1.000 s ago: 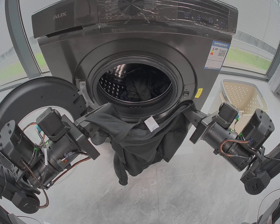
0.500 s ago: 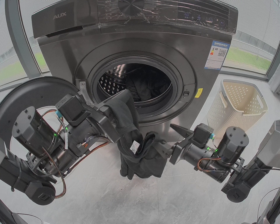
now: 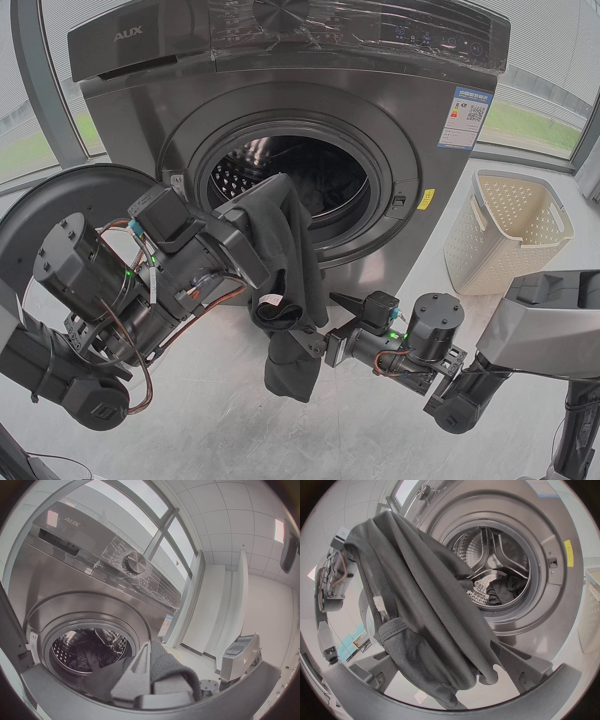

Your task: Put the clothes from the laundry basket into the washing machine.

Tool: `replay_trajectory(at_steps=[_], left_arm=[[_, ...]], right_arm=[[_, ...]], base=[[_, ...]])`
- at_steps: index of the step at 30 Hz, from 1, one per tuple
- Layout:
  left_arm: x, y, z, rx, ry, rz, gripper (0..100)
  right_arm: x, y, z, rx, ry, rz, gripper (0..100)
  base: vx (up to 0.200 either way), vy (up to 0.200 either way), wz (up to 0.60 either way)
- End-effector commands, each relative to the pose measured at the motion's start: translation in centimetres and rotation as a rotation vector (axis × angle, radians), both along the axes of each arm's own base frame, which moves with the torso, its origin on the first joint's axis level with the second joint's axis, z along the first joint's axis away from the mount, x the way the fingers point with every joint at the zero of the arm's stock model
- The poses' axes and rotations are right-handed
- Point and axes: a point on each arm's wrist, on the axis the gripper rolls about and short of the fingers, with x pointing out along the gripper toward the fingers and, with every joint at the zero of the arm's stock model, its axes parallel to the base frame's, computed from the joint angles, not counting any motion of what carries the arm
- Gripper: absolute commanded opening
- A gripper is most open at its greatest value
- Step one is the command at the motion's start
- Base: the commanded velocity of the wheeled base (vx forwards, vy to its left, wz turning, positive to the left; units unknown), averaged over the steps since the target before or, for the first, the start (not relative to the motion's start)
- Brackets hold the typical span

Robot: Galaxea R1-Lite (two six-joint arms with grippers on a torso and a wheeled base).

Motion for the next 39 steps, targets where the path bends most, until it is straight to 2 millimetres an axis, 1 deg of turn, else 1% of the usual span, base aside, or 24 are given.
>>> replay_trajectory(at_steps=[1,3,4,5,11,18,25,32,33,38,39], left_arm=[[-0.6,0.3,1.1,-0.024,-0.030,-0.007,0],[-0.8,0.3,1.2,-0.026,-0.030,-0.012,0],[-0.8,0.3,1.2,-0.026,-0.030,-0.012,0],[-1.1,0.1,1.1,-0.024,-0.028,-0.023,0],[-1.5,-0.1,0.9,-0.021,-0.022,-0.037,0],[-2.1,0.1,1.5,-0.036,-0.034,-0.043,0],[-2.2,0.2,0.9,-0.023,-0.015,-0.037,0],[-2.2,0.4,0.7,-0.014,-0.007,-0.028,0],[-2.1,0.5,0.6,-0.013,-0.006,-0.024,0],[-2.0,0.4,0.6,-0.012,-0.002,-0.023,0],[-2.0,0.4,0.6,-0.011,-0.001,-0.023,0]], right_arm=[[2.0,1.2,-2.0,-0.004,0.003,-0.010,100],[2.8,1.4,-1.9,0.008,-0.011,-0.019,100],[2.8,1.4,-1.9,0.008,-0.011,-0.019,100],[3.4,1.4,-2.0,0.014,-0.022,-0.028,100],[4.5,1.9,-2.3,0.031,-0.041,-0.042,100],[6.2,1.7,-1.2,0.070,-0.089,-0.073,100],[5.8,2.2,-0.5,0.084,-0.101,-0.060,100],[5.9,2.3,-0.2,0.094,-0.113,-0.059,100],[6.0,2.4,0.0,0.098,-0.119,-0.059,0],[5.9,2.3,0.4,0.104,-0.126,-0.059,0],[5.8,2.1,0.9,0.110,-0.133,-0.062,0]], base=[[0.000,0.000,0.00],[0.000,0.000,0.00],[0.000,0.000,0.00],[0.000,0.000,0.00],[0.000,0.000,0.00],[0.000,0.000,0.00],[0.000,0.000,0.00],[0.000,0.000,0.00],[0.000,0.000,0.00],[0.000,0.000,0.00],[0.000,0.000,0.00]])
